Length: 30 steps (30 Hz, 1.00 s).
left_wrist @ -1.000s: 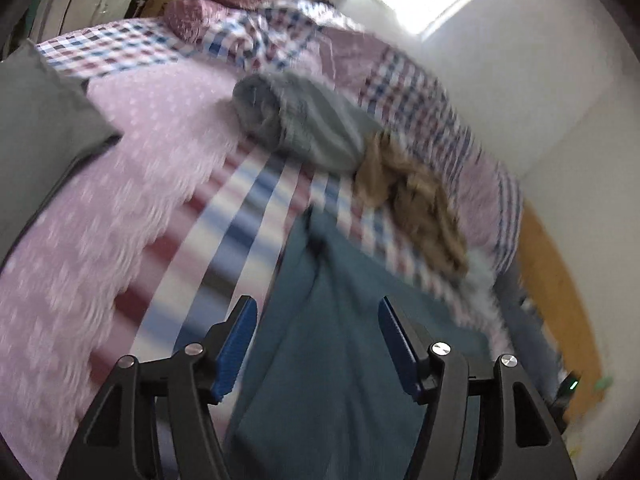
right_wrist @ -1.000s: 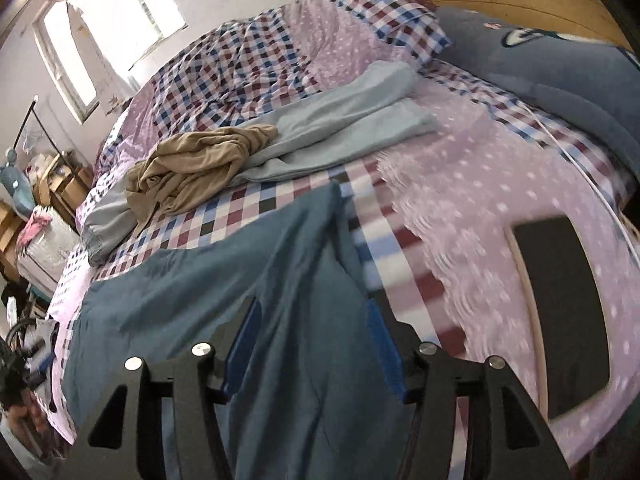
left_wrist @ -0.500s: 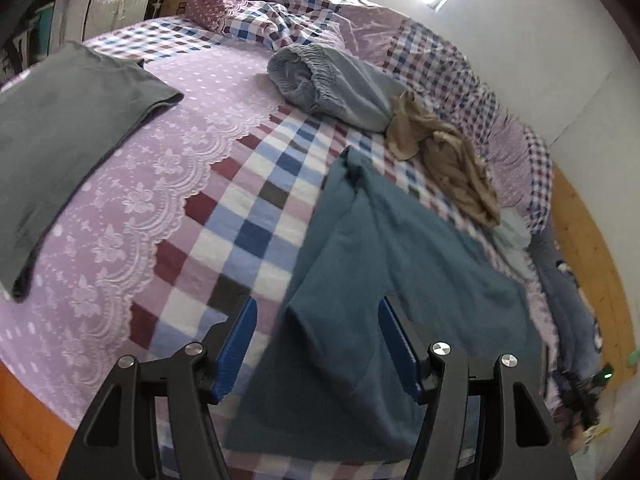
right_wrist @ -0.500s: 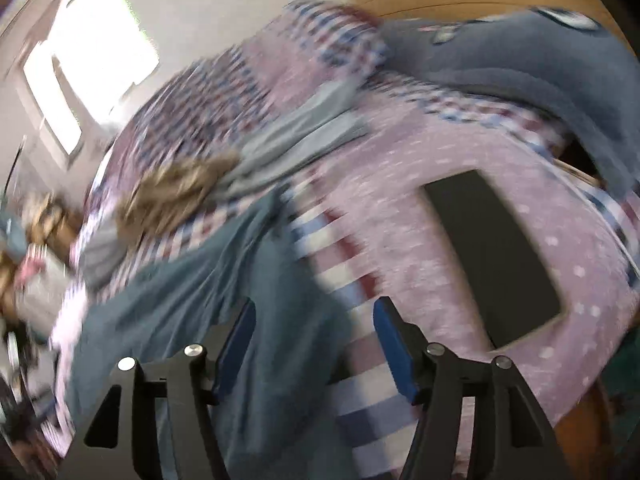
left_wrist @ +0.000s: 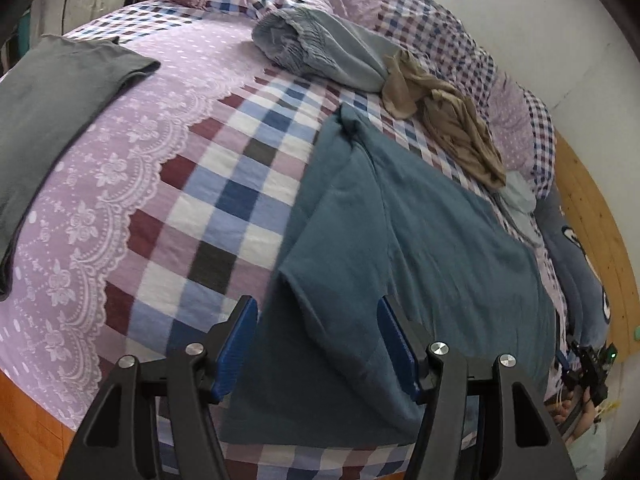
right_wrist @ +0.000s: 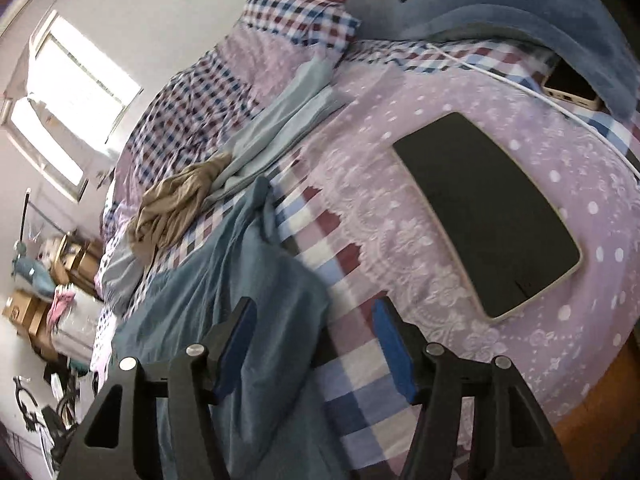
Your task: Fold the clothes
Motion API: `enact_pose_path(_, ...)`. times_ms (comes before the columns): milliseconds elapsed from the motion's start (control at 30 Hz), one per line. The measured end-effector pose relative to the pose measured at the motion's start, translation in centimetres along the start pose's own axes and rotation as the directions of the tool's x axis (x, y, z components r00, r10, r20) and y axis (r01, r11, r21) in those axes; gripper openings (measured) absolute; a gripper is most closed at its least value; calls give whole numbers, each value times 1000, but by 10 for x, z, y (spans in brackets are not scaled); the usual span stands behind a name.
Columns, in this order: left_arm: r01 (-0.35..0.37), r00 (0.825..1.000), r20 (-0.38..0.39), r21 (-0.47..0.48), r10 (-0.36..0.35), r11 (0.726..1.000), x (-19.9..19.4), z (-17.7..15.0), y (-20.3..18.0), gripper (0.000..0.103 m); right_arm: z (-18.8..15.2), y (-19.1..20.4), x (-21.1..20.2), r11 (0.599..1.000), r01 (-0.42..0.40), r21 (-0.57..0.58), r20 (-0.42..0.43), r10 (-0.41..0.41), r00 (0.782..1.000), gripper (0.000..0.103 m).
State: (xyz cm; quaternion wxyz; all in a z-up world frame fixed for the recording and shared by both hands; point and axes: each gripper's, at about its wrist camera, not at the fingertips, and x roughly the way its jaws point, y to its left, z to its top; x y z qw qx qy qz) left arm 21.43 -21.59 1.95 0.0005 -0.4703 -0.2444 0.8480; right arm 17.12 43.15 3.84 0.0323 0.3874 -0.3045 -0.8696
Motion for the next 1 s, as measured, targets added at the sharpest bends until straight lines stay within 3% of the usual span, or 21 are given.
enact_pose_path(200,-9,1000,-22,-4,9,1000,7,-1,1,55,-7,1,-6,999,-3,-41,-54,0,999,59)
enact_pose_path(367,-38,999,-26,-35,37,999,9,-1,10,22,-23,5,-8,993,5,-116,-140,-21,990,47)
enact_pose_path(533,-42,999,-8,-41,42,998,6,-2,9,3,-46,18,-4,964,45,-263,-200,-100,975,38)
enact_pose_path(600,-48,999,0,-43,48,998,6,-2,8,2,-55,25,3,935,89,-342,-210,-169,963,31)
enact_pose_path(633,-49,999,8,-49,49,998,4,-2,8,1,-58,27,3,924,101,-369,-202,-186,961,11)
enact_pose_path(667,-49,999,17,-56,50,997,3,-2,8,1,-60,29,3,912,113,-394,-194,-202,960,3)
enact_pose_path(767,-48,998,41,-68,51,997,-1,0,9,1,-62,31,-5,888,152,-435,-154,-240,959,1)
enact_pose_path(1000,-70,997,7,-60,71,996,5,-2,9,2,-60,20,-15,909,198,-366,-158,-271,949,2)
